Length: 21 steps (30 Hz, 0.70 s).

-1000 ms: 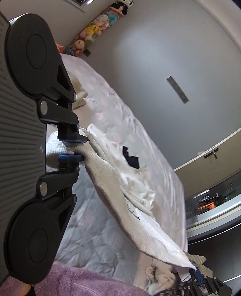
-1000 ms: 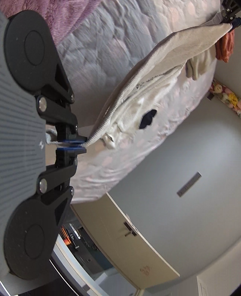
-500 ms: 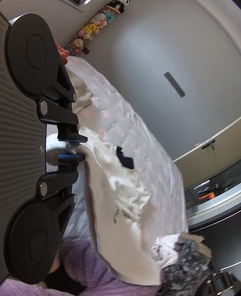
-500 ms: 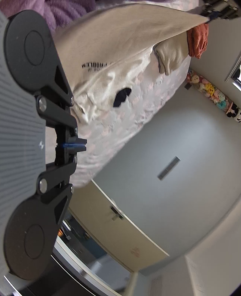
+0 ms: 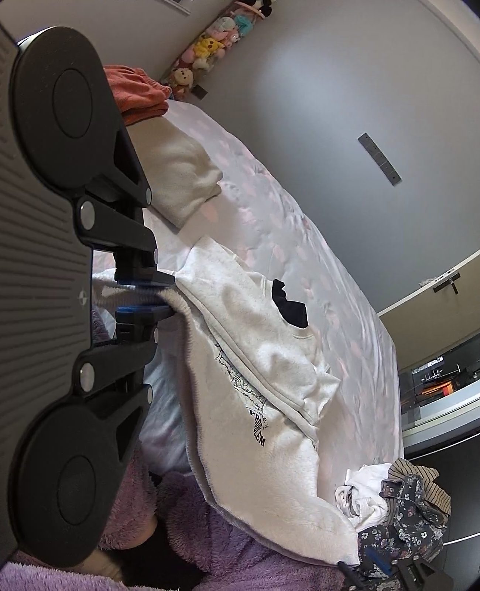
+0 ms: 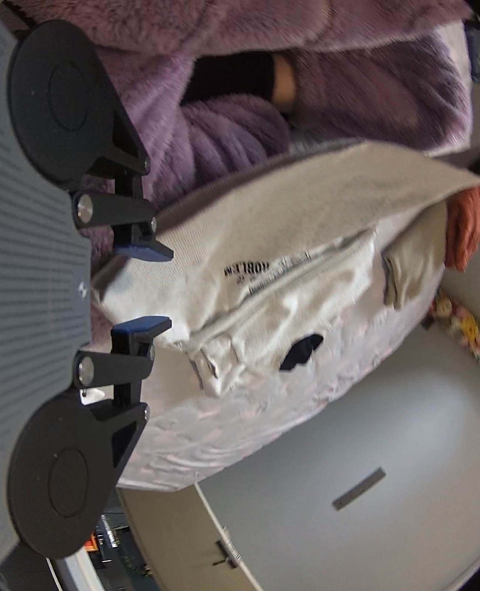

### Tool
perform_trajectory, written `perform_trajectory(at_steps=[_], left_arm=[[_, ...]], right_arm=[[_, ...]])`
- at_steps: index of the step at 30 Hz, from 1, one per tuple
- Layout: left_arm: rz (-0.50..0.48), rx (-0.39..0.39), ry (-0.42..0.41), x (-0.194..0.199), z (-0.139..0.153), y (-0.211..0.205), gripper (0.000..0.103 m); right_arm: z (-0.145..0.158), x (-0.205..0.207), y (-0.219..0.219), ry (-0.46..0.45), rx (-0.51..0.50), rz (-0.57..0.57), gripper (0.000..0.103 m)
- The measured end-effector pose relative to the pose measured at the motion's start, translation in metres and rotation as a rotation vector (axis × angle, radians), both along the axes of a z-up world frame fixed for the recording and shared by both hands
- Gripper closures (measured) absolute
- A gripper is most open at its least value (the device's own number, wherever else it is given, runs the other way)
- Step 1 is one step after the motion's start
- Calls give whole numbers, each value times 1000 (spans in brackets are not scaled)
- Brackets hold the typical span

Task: Fold clothes
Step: 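Lift the hem with both grippers and fold the sweatshirt over toward the collar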

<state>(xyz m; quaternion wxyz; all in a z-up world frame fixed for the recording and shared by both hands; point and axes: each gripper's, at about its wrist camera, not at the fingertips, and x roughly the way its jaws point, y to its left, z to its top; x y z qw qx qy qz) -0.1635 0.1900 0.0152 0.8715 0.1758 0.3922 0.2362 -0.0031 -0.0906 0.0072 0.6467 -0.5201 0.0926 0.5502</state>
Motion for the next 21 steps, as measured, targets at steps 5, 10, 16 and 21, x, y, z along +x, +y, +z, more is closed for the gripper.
perform_trajectory(at_steps=[5, 10, 16, 21], left_arm=[[19, 8, -22, 0, 5, 5, 102], [-18, -4, 36, 1, -1, 7, 101], [-138, 51, 158, 1, -15, -4, 84], [-241, 133, 305, 11, -35, -10, 60]], right_arm=[[-17, -11, -1, -12, -76, 47, 53], [-38, -14, 4, -112, -128, 65, 53], [-37, -10, 6, -120, -136, 78, 51], [-35, -9, 7, -131, -149, 86, 49]])
